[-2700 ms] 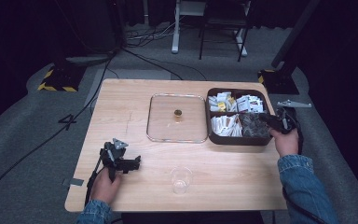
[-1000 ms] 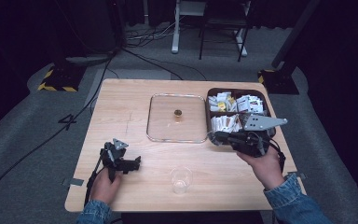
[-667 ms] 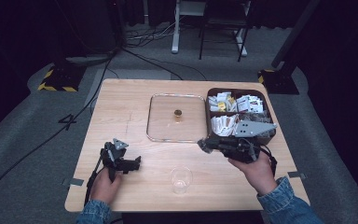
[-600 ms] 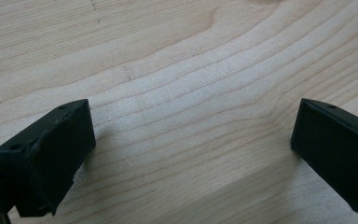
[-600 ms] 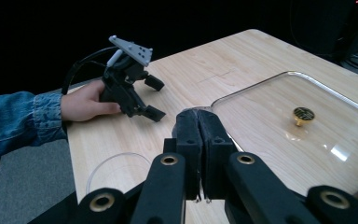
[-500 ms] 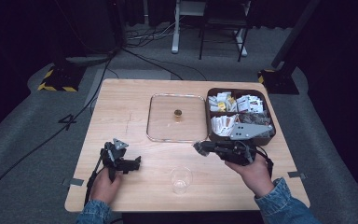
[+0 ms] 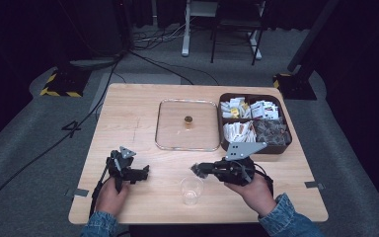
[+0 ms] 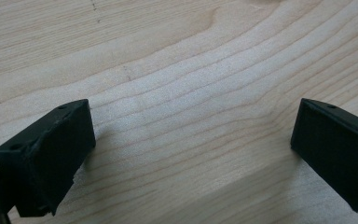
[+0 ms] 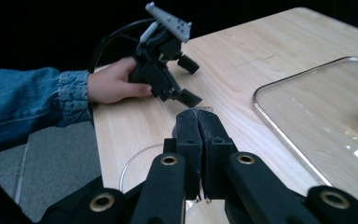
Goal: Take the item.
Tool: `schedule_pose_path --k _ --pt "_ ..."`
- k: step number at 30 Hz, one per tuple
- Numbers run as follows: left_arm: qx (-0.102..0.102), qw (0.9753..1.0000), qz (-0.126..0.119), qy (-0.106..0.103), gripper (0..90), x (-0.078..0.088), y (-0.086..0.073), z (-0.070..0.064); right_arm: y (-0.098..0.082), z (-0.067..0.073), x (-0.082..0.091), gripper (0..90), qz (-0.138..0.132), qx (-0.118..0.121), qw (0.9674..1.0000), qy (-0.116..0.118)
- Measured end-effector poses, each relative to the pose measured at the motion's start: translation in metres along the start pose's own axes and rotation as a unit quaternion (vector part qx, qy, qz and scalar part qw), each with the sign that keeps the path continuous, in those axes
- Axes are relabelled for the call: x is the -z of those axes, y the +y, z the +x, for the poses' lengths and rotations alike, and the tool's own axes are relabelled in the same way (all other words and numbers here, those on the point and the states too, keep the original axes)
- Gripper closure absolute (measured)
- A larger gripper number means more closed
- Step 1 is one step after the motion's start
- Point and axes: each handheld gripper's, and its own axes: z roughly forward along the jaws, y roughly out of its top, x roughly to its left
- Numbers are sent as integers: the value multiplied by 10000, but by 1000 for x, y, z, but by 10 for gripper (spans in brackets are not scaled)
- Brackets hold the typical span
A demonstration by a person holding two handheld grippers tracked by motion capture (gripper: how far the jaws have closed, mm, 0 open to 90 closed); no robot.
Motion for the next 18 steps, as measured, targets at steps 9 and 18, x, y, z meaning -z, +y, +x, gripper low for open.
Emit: schedule_pose_path --k 9,18 --pt "0 10000 0 0 0 0 0 0 -10 7 -19 880 245 -25 9994 225" --pt "-1 10000 13 1 1 0 0 0 -19 10 -29 880 443 -50 9986 301"
